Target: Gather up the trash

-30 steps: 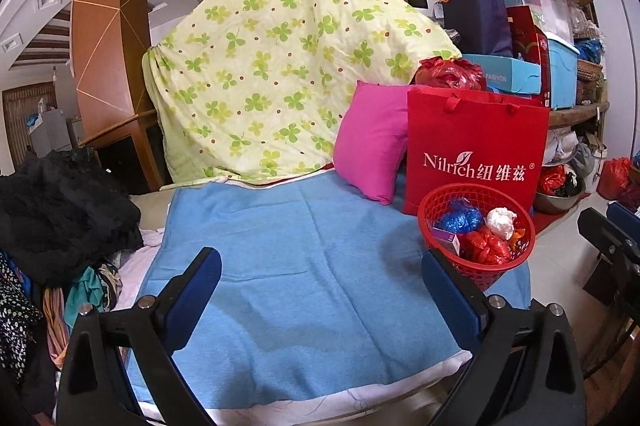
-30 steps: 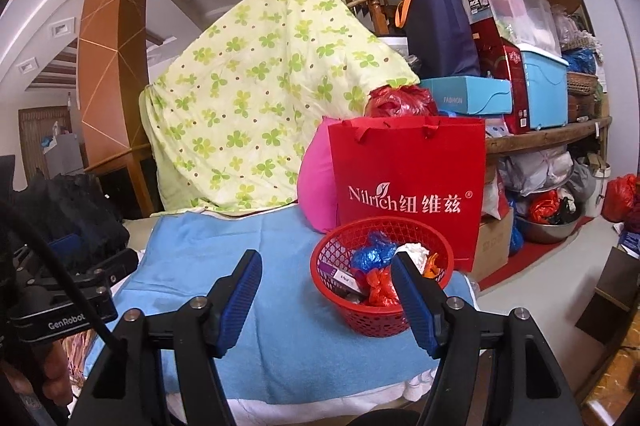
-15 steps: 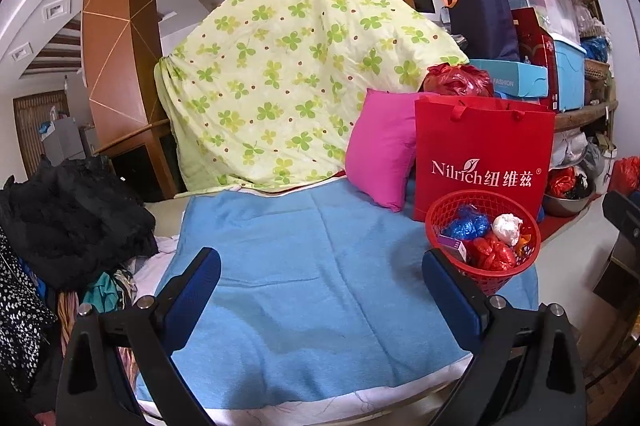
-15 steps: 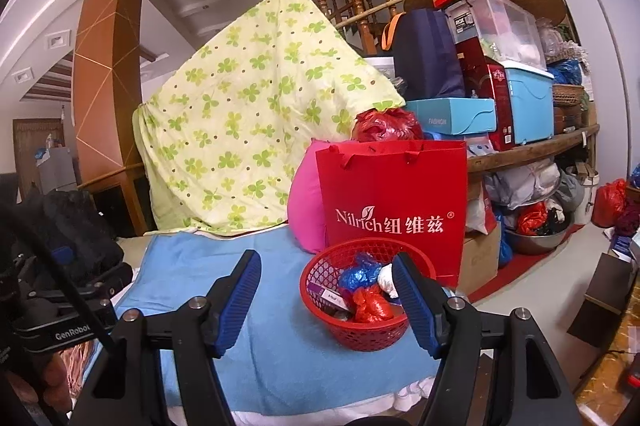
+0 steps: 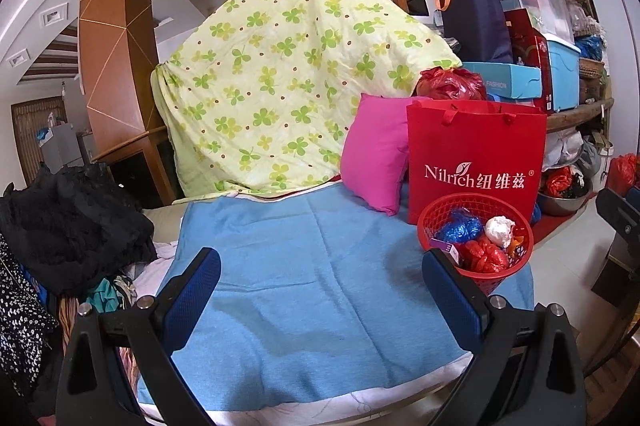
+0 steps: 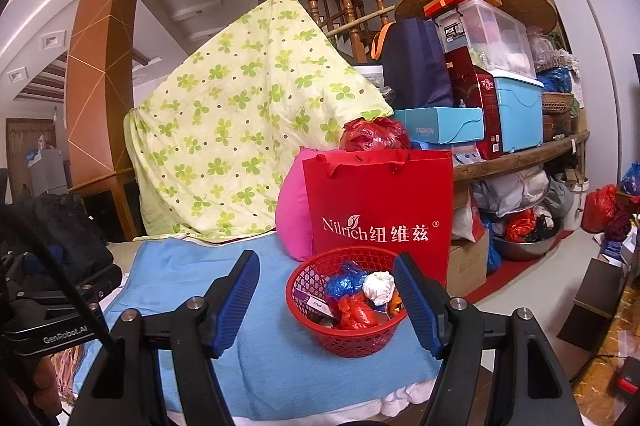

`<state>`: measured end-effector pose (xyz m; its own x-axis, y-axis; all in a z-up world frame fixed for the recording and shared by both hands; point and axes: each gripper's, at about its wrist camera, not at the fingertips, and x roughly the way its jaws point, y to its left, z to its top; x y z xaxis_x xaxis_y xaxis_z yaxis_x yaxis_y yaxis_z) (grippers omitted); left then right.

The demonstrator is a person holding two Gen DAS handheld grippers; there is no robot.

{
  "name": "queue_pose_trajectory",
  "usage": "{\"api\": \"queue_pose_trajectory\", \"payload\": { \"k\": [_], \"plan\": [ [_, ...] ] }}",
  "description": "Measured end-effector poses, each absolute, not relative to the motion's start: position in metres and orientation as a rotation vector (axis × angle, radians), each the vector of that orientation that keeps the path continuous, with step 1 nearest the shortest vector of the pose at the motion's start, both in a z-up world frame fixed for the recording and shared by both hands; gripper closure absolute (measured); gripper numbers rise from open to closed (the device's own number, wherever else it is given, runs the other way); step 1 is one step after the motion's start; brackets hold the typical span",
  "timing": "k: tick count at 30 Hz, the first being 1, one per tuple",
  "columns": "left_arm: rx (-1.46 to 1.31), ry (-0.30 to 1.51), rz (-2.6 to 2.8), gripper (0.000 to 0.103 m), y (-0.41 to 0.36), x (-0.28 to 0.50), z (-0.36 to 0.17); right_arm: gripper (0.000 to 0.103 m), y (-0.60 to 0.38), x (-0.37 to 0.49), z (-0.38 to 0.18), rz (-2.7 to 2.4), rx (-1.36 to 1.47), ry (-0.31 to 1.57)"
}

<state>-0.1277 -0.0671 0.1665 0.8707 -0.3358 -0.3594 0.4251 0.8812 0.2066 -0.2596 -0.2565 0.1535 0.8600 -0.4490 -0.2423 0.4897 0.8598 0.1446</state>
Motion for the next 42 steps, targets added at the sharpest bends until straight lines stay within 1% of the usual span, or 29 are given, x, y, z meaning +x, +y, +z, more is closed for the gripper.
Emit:
{"api": "queue_pose_trajectory", "payload": {
  "k": [42],
  "plan": [
    [0.331,0.343,-0.441,0.003,-0.090,-0.138,0.157,0.030,-0.278,-0.267,0.150,-0.506,0.229,0.204]
  ]
}}
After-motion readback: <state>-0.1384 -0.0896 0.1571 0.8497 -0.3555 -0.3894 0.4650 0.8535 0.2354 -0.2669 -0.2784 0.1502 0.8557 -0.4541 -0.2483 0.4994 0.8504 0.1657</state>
